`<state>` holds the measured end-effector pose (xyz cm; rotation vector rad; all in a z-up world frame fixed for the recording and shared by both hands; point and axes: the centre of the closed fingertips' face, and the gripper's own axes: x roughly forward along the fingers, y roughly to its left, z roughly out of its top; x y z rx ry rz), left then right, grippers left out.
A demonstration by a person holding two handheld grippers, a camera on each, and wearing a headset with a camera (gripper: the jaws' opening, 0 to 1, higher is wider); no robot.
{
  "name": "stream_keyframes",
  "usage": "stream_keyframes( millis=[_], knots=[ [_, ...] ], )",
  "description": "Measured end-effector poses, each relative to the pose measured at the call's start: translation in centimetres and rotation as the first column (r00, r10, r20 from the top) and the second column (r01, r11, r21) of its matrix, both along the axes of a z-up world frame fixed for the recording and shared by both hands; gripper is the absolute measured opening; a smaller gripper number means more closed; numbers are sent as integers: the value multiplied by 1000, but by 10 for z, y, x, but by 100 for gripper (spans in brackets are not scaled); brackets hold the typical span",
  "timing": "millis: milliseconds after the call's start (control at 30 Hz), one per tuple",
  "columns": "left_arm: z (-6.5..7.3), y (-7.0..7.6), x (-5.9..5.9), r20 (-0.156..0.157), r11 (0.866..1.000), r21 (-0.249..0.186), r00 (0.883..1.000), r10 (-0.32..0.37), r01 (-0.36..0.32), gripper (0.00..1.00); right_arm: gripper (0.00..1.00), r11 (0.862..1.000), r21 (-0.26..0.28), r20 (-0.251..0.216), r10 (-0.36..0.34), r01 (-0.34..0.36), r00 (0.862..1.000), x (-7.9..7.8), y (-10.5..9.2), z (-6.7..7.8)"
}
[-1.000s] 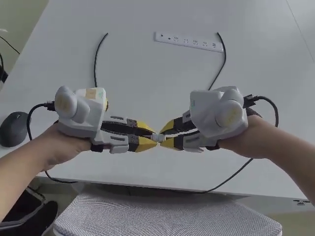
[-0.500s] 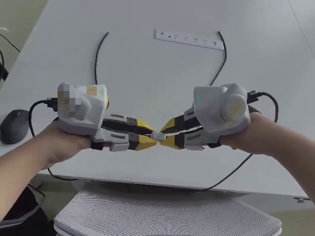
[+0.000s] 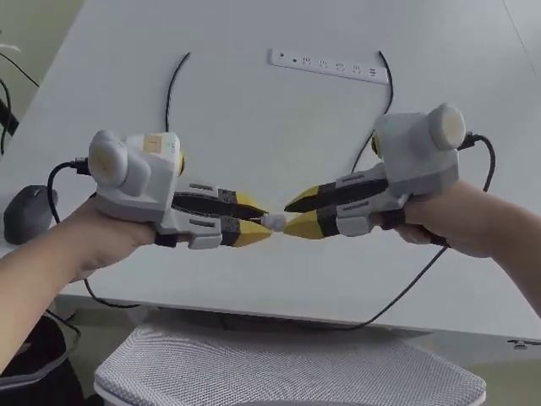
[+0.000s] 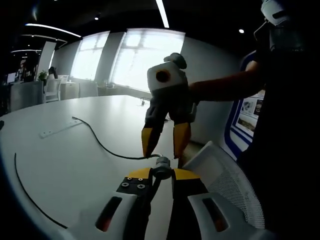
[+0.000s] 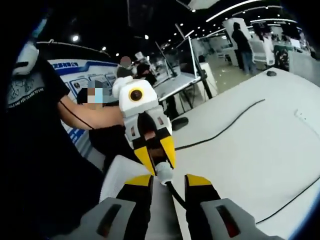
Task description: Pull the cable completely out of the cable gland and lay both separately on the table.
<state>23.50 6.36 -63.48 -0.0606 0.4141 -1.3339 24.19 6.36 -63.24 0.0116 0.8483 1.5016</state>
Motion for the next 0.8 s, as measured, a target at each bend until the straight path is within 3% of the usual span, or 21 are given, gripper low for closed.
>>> stream_keyframes(
  millis=[100, 167, 233, 300, 533, 567, 633, 800],
  knots=[
    [1, -1, 0, 7, 1000, 1, 1000, -10, 10, 15, 14, 997, 71, -136, -3, 13, 991, 2, 3, 7],
    [1, -2, 0, 10, 1000, 3, 1000, -13, 13, 15, 10, 996, 94, -192, 16, 2, 981, -1, 4, 10],
    [2, -2, -1, 11, 1000, 4, 1000, -19, 19, 15, 10, 997, 77, -190, 15, 0, 982, 4, 3, 5],
    [2, -3, -1, 17, 1000, 8, 1000, -22, 22, 15, 10, 996, 82, -261, 56, -36, 964, -5, 2, 8],
    [4, -6, -2, 10, 999, 8, 999, -35, 35, 15, 10, 994, 66, -298, 108, -93, 948, -13, 4, 3],
    [4, -6, -2, 10, 999, 8, 999, -35, 35, 15, 10, 993, 64, -313, 112, -97, 943, -14, 3, 2],
    [9, -8, -2, 3, 999, -6, 999, -35, 35, 15, 10, 992, 78, -388, 120, -97, 914, -20, 2, 5],
    [10, -9, -3, 19, 998, 18, 998, -52, 52, 15, 9, 991, 94, -401, 124, -93, 908, -18, 3, 4]
  ],
)
